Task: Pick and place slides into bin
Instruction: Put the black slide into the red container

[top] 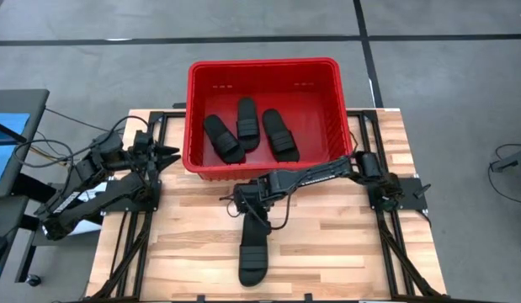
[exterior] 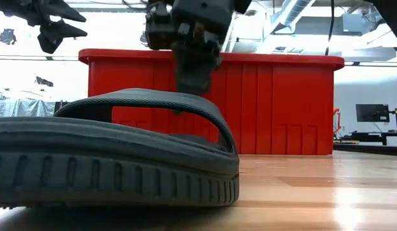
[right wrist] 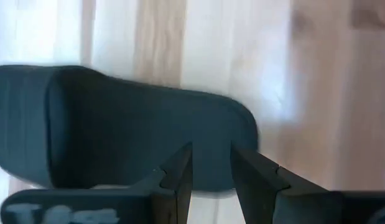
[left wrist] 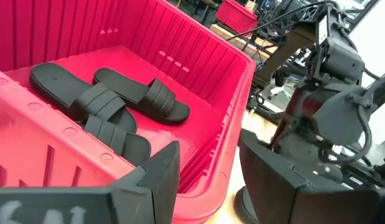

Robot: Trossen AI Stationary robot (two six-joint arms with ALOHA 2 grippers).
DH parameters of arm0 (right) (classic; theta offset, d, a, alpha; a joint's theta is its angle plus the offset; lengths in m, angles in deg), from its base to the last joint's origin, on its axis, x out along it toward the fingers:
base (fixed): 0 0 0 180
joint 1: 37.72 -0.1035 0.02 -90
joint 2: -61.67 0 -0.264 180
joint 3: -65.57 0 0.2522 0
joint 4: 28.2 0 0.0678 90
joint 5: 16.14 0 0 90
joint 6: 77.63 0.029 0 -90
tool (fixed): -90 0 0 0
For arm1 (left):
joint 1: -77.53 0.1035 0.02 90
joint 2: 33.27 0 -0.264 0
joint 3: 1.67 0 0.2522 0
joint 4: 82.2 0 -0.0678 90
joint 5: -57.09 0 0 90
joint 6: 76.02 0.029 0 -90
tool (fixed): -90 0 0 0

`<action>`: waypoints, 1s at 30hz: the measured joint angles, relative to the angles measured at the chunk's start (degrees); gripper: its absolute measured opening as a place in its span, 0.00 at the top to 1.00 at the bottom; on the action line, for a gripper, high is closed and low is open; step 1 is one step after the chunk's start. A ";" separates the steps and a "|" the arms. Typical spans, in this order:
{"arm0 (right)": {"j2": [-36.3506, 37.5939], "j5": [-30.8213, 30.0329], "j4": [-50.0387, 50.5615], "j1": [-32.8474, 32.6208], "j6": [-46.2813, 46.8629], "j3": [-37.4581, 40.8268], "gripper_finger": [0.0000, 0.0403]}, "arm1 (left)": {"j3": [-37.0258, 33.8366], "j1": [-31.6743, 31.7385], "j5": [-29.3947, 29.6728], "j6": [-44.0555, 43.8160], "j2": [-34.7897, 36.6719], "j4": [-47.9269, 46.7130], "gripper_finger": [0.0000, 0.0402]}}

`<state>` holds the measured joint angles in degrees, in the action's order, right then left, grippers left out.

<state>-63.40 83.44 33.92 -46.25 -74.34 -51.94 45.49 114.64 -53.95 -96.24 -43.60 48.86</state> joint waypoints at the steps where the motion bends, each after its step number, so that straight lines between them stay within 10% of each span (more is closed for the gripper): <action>1: -0.43 1.14 0.18 0.11 -0.07 0.09 0.75 | 0.00 -0.01 0.45 0.01 0.00 0.00 0.61; 30: -2.67 -6.70 0.67 0.66 -0.27 0.24 0.75 | 0.00 0.00 1.96 0.00 0.00 -0.66 0.61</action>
<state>-66.07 76.74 34.58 -45.59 -74.61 -51.70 45.49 114.64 -51.98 -96.24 -43.60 48.19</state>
